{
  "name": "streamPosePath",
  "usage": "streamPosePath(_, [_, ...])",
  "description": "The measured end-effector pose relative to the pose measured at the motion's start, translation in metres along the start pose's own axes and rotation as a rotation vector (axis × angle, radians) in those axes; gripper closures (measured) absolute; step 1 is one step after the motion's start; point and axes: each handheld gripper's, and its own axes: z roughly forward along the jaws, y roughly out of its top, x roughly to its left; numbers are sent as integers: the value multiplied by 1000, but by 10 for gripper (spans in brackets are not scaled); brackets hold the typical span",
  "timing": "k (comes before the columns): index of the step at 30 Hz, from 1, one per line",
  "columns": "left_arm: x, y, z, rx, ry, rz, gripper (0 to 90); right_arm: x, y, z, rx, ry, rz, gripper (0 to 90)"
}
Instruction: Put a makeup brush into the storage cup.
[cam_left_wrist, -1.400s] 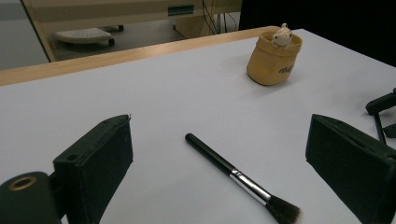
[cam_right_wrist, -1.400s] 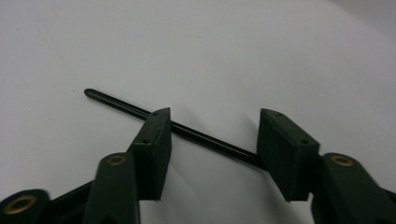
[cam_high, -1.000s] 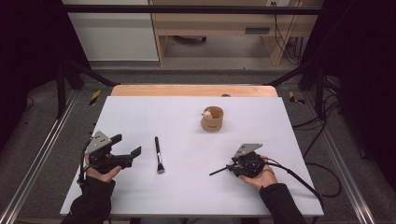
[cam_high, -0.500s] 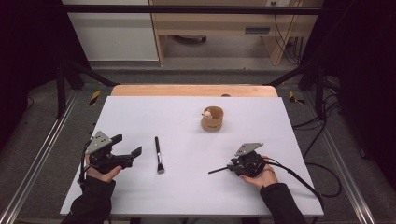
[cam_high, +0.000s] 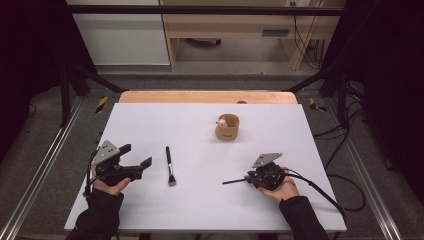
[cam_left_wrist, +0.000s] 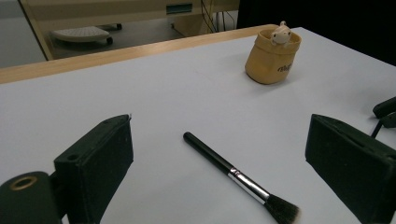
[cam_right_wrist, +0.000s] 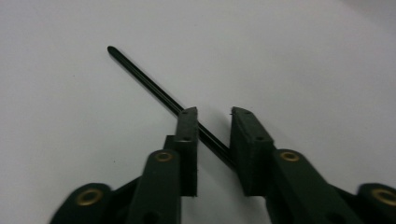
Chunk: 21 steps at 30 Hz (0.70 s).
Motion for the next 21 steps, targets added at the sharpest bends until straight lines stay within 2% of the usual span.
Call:
streamPosePath(3, [0,0,0,2,0,1,67,0,0,0,2,4,19,716])
streamPosePath(6, [0,0,1,4,-2,3,67,0,0,0,-1,6,16,731])
streamPosePath(9, [0,0,1,4,-2,3,67,0,1,-1,6,12,23,806])
streamPosePath(13, [0,-1,1,5,-1,2,67,1,1,-2,20,15,31,842])
streamPosePath(21, [0,-1,1,6,-2,0,67,3,0,-3,23,7,49,855])
